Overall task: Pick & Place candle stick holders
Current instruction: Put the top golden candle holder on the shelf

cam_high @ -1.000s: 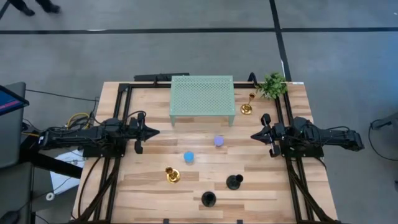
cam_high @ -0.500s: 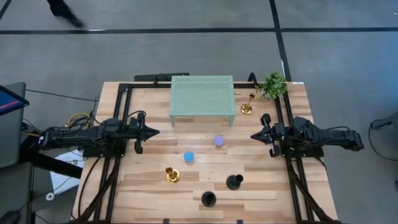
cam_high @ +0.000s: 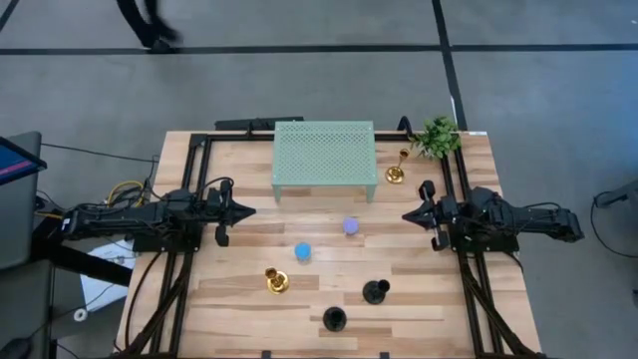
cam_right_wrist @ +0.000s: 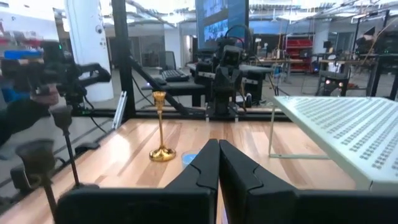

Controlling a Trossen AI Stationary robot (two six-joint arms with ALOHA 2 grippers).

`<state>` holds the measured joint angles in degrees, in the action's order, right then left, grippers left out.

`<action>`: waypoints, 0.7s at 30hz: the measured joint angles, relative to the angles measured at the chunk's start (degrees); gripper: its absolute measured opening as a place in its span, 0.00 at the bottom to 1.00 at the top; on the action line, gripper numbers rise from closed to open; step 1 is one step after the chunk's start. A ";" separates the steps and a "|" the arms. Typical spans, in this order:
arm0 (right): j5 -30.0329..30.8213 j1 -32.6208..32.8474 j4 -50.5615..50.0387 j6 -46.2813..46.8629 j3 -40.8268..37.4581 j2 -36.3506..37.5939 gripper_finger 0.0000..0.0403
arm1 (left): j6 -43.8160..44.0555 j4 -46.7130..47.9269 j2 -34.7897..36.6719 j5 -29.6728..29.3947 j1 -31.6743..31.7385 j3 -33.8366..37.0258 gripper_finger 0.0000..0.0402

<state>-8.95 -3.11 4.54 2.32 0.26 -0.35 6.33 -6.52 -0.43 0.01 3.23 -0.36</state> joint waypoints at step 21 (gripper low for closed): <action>33.00 -0.09 -18.12 10.20 4.82 -7.76 0.00 | -0.02 0.01 -0.11 0.00 0.03 0.00 0.02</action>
<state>24.05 -3.20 -13.58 12.52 5.07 -8.11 6.31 -6.52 -0.54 0.01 3.27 -0.36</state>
